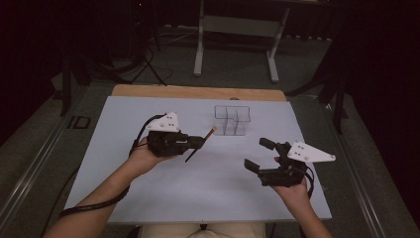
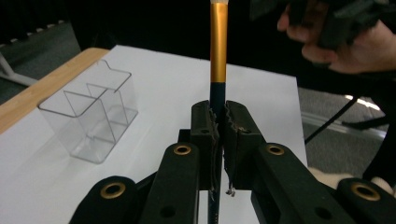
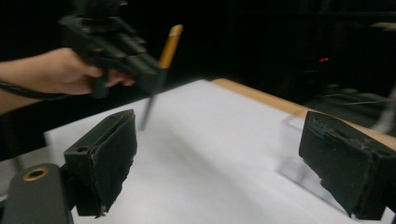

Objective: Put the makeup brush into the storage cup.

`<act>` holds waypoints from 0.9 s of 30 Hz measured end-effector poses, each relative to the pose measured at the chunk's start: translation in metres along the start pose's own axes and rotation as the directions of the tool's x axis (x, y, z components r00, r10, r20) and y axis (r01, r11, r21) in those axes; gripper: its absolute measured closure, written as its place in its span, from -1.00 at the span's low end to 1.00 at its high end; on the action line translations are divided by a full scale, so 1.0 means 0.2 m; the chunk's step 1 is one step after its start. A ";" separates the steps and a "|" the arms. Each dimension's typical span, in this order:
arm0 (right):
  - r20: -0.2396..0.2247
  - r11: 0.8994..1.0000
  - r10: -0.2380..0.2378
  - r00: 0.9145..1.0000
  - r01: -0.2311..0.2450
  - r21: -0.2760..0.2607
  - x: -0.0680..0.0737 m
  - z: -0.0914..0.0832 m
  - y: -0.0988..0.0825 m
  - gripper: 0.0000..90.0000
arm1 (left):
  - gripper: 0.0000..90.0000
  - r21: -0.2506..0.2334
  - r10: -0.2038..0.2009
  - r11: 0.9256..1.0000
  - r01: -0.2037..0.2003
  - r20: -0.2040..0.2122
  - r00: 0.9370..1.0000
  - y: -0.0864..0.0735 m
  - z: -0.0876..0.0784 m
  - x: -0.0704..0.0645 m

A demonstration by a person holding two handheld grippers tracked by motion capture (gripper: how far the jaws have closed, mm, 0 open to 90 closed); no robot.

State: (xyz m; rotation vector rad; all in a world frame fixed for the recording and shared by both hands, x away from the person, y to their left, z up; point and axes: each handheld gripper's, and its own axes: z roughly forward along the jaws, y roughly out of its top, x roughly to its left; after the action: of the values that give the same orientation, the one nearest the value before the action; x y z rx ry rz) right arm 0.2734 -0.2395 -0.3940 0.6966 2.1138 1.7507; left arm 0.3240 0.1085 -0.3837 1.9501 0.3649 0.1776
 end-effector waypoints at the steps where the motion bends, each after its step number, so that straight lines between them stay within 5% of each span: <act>1: -0.014 1.000 -0.005 1.000 0.005 0.006 0.01 0.02 0.00 -0.74 | 0.87 -0.015 -0.002 1.000 0.002 -0.004 1.000 0.00 0.00 -0.01; 8: -0.113 0.999 0.037 0.993 -0.033 0.042 0.05 0.13 0.02 -0.63 | 0.87 -0.089 -0.015 0.996 0.012 -0.028 0.999 0.02 -0.01 -0.04; 27: -0.217 0.984 0.135 0.967 -0.106 0.143 0.08 0.40 0.01 -0.28 | 0.87 -0.222 -0.061 0.973 0.062 0.013 0.998 0.03 0.03 -0.09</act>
State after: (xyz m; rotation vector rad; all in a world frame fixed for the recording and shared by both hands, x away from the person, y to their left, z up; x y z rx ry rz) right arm 0.3032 -0.1642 -0.4079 0.7035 2.4016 1.8457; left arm 0.3093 0.0955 -0.3801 1.7164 0.3845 0.1653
